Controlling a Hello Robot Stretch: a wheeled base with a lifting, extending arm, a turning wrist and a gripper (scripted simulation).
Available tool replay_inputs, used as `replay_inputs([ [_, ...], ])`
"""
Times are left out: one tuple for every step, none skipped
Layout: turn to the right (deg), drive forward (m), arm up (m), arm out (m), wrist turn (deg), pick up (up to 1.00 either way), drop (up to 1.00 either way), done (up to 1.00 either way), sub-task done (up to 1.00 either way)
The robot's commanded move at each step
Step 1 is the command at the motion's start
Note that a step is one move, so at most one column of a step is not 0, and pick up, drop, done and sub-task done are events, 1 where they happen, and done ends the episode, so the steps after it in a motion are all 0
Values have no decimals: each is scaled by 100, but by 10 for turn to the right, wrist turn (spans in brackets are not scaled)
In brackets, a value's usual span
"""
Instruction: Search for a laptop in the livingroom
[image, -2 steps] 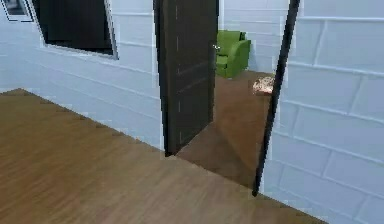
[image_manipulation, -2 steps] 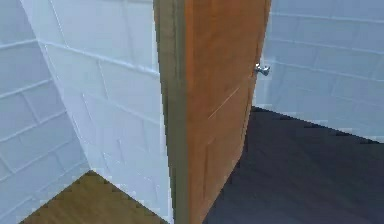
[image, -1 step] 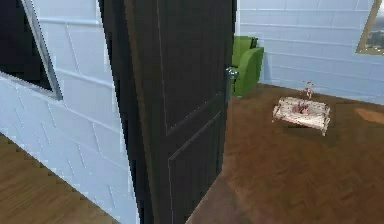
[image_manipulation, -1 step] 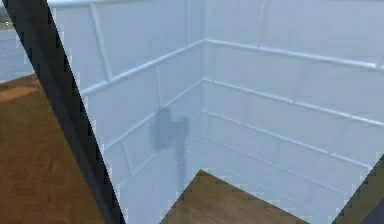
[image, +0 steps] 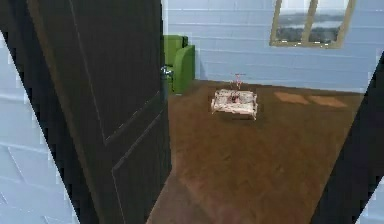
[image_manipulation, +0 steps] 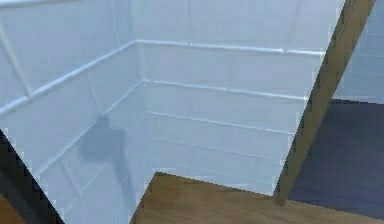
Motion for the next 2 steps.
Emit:
replay_inputs([
  [0,15,0,0,0,0,0,0,0],
  [90,0,0,0,0,0,0,0,0],
])
